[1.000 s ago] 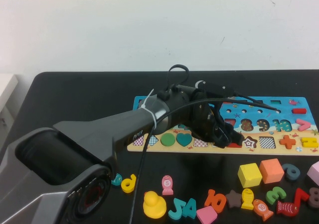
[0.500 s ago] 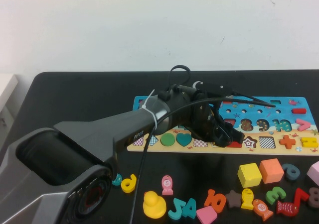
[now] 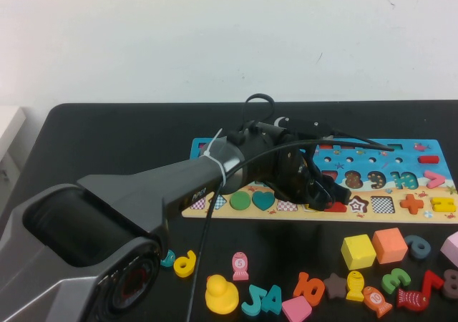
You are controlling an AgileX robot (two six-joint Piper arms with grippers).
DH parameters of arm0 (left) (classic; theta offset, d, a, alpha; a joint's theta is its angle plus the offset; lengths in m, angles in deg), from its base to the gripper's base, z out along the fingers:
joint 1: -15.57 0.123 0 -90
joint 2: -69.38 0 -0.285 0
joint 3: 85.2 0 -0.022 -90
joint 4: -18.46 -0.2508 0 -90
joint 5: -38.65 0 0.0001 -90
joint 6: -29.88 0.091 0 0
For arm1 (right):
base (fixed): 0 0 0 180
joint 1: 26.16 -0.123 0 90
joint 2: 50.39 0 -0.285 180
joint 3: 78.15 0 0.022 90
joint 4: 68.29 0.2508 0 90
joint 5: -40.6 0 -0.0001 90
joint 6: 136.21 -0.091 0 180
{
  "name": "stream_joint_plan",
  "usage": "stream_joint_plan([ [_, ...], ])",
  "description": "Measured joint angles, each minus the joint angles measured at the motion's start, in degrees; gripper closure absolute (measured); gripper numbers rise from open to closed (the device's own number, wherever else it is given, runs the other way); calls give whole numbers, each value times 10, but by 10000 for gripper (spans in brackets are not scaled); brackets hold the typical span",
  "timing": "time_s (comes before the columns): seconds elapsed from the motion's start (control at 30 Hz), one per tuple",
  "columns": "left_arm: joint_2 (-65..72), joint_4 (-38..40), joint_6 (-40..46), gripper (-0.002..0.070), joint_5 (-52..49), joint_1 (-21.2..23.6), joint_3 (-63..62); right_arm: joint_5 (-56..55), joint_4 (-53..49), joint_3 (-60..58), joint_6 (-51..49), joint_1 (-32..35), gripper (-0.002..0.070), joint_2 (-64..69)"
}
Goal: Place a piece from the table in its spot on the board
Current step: Place the "Pentagon" into the hole of the Pentagon
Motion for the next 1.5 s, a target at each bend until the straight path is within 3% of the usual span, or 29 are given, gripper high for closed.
stream_joint_plan([
  [1.5,-3,-46,-20,372,-59,-1,-34,0,0,0,0,0,657,0],
])
